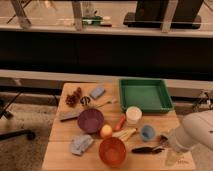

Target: Wipe red bowl with brush

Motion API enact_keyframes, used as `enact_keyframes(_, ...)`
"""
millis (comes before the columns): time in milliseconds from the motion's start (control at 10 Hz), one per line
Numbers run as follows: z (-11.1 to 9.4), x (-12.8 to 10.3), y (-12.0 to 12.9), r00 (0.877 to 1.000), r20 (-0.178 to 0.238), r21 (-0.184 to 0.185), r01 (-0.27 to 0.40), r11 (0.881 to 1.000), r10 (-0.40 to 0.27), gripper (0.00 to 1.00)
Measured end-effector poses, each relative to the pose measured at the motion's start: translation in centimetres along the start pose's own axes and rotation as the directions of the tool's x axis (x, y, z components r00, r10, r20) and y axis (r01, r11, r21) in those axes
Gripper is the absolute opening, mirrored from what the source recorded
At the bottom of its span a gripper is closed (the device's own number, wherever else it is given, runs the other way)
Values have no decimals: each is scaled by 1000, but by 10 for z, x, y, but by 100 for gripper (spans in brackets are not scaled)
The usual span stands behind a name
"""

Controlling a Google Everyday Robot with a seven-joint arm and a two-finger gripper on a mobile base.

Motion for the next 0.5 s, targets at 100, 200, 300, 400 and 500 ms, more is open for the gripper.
enact_keyframes(100, 4, -1, 1, 1000, 0, -3, 2, 1000, -2, 80)
enact_keyframes(200, 7, -2, 3, 1000, 1, -5, 5, 1000, -5, 80)
enact_keyframes(300, 10, -3, 4, 1000, 2, -8, 6, 1000, -6, 80)
enact_keyframes(400, 14, -3, 5, 1000, 3, -12, 7, 1000, -7, 80)
enact_keyframes(500, 18, -4, 5, 1000, 7, -13, 9, 1000, -9, 80)
